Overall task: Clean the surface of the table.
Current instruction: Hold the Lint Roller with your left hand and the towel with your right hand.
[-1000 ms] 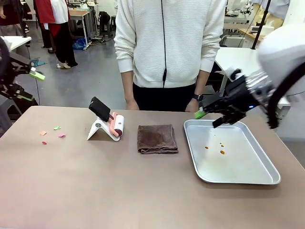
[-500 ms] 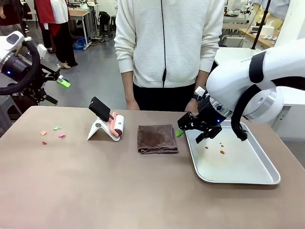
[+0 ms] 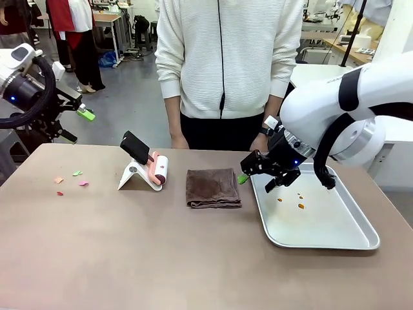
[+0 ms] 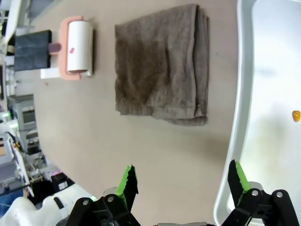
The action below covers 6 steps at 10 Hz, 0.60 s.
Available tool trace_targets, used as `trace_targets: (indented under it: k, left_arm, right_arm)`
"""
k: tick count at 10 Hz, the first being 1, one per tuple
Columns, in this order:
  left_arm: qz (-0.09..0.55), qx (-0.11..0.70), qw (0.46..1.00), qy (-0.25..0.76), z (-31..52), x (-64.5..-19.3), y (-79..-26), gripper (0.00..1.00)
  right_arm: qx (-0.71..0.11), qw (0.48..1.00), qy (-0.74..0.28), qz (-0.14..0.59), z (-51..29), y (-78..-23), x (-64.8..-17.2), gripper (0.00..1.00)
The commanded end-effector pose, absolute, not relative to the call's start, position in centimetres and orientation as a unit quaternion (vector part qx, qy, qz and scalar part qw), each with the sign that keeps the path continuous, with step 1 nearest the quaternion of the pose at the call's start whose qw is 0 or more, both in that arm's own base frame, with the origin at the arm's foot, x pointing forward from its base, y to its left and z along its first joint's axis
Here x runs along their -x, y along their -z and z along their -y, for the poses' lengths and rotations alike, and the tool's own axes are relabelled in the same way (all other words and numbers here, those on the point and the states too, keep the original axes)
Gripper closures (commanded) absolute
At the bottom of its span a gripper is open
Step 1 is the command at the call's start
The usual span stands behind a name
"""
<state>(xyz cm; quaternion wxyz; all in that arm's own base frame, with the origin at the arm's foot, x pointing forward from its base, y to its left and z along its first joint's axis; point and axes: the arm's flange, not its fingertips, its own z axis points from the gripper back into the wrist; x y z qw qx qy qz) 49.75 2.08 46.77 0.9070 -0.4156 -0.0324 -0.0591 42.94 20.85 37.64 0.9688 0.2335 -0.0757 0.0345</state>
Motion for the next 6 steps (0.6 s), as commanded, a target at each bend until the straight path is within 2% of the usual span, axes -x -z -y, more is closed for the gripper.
trace_targets:
  k: [1, 6]
  left_arm:
    - [0.038, 0.424, 0.903, 0.058, -1.93, -49.38, -46.97, 0.00]
    - [0.038, 0.424, 0.903, 0.058, -1.93, -49.38, -46.97, 0.00]
  right_arm:
    - [-0.234, 0.968, -0.036, 0.078, -20.76, -37.73, -42.70, 0.00]
    - [-0.234, 0.968, -0.036, 0.078, -20.76, -37.73, -42.70, 0.00]
